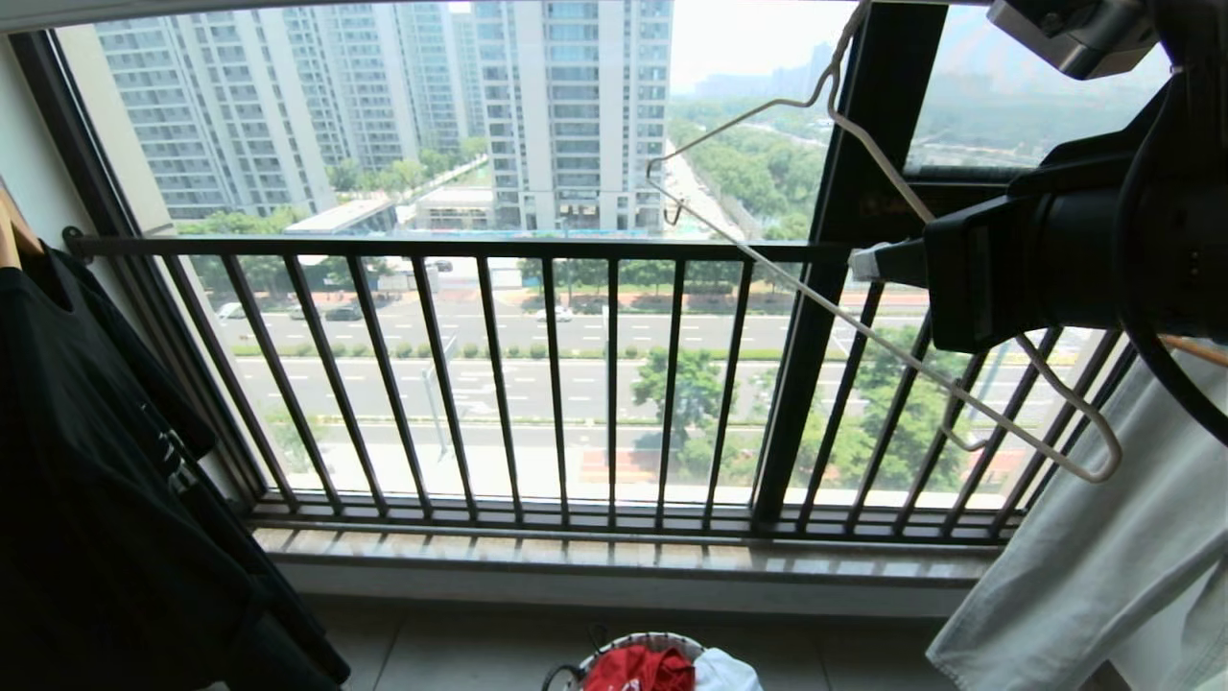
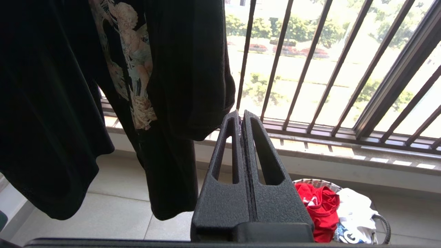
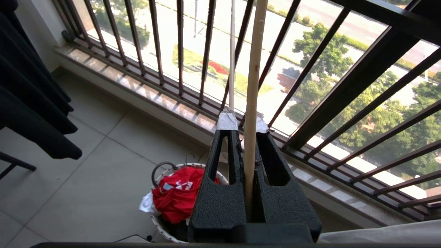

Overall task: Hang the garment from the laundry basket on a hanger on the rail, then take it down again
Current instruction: Pick up the clothes rack on the clothesline

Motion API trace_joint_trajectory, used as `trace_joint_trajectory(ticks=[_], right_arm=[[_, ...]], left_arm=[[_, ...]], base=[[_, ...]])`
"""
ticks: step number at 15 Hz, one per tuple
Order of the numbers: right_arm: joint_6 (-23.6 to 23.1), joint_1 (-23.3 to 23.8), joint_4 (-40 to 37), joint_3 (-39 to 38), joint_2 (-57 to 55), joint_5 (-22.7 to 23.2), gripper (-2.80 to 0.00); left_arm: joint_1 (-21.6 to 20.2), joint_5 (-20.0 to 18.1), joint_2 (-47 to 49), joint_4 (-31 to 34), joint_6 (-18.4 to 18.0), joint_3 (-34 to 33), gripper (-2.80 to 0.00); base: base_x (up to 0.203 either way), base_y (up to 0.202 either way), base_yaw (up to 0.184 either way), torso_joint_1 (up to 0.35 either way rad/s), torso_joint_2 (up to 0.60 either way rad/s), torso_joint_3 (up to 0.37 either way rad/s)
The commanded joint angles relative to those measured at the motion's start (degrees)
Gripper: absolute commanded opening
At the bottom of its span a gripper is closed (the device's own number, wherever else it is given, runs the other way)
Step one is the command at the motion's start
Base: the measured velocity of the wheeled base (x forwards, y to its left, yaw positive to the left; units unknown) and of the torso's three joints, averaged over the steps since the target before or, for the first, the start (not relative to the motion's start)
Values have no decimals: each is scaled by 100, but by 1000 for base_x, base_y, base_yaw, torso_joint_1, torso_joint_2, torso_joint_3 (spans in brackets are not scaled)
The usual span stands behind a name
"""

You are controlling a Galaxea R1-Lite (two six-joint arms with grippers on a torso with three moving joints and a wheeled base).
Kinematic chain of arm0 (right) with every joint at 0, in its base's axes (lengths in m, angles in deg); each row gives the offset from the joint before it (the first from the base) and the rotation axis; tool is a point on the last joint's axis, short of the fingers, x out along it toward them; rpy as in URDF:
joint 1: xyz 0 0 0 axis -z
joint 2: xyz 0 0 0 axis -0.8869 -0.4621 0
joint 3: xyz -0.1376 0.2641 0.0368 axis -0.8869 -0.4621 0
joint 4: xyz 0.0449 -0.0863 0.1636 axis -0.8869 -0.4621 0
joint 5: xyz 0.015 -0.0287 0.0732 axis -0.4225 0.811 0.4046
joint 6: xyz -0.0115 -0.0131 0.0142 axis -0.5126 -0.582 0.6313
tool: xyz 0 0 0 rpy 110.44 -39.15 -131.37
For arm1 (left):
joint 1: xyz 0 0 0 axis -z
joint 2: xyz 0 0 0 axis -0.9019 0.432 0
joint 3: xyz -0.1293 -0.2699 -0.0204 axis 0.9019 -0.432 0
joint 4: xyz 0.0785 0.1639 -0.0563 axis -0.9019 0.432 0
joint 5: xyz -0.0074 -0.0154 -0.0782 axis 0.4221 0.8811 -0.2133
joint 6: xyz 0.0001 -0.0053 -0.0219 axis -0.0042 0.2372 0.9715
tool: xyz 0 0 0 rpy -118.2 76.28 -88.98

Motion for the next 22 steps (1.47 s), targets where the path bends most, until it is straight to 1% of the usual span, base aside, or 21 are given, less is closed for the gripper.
trace_joint_trajectory(ticks=[1,4,7,8,10,11,13,16,18,20,22], right_arm=[[-44,-35,13,-14,99,-8,-280],[-45,-69,13,-54,242,0,-280],[-31,-75,25,-280,490,85,-280],[-23,-72,49,-435,632,216,-280],[-11,-68,147,-876,1003,674,-280],[-5,-61,171,-1088,1211,989,-280],[-5,74,186,-1488,1596,1910,-280],[-12,861,181,-1871,1788,2977,-280],[-24,1525,200,-2201,1826,3986,-280],[-55,2073,420,-2545,1794,4795,-280],[-193,2312,1014,-3006,1661,5211,-280]], left_arm=[[0,3,7,-1,5,0,-280],[0,3,7,-1,5,0,-280],[0,3,7,-1,5,0,-280],[0,3,7,-1,5,0,-280],[0,3,7,-1,5,0,-280],[0,3,7,-1,5,0,-280],[0,3,7,-1,5,0,-280],[0,3,7,-1,5,0,-280],[0,3,7,-1,5,0,-280],[0,3,7,-1,5,0,-280],[0,3,7,-1,5,0,-280]], base=[[0,0,0,0,0,0],[0,0,0,0,0,0],[0,0,0,0,0,0],[0,0,0,0,0,0],[0,0,0,0,0,0],[0,0,0,0,0,0],[0,0,0,0,0,0],[0,0,0,0,0,0],[0,0,0,0,0,0],[0,0,0,0,0,0],[0,0,0,0,0,0]])
